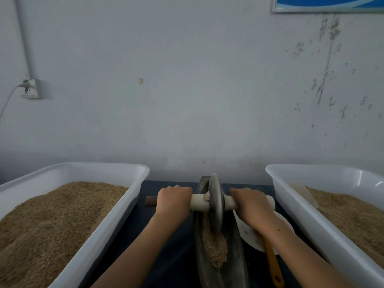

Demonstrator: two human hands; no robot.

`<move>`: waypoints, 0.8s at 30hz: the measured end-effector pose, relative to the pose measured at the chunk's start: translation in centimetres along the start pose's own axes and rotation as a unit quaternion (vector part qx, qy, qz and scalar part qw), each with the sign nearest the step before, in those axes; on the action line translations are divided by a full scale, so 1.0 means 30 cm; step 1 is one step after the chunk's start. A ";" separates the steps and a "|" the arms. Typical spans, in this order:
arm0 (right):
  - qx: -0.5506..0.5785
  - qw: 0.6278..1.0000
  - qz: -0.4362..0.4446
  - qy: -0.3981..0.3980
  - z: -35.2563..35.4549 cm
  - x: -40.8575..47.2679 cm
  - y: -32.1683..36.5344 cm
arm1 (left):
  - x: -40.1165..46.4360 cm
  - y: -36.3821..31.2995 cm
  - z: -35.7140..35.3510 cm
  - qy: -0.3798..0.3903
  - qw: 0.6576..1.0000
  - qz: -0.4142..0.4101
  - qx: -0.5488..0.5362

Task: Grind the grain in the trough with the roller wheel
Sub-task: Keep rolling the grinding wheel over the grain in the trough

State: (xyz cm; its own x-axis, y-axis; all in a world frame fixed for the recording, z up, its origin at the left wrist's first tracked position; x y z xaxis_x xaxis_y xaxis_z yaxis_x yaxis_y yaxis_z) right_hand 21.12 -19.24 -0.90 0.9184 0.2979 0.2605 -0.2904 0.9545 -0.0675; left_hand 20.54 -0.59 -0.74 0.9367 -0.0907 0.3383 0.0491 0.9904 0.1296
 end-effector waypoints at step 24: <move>-0.018 0.998 -0.005 0.065 0.031 -0.007 0.018 | 0.023 0.021 -0.022 0.018 0.999 -0.028 -0.019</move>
State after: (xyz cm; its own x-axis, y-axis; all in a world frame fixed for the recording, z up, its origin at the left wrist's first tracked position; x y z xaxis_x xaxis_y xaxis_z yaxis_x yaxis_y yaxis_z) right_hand 20.54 -18.81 -0.11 0.9493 0.2845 0.1336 -0.2726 0.9569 -0.1003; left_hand 21.46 0.04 -1.05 0.9436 -0.1435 0.2985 0.1151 0.9871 0.1109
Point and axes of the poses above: each hand's wrist, its own x-axis towards the middle knuckle, its own z-axis out of the back of the hand, y = z × x, the point moved 2 cm from there along x, towards the middle knuckle, and after that the axes turned 5 degrees about z, right-handed, at the moved point
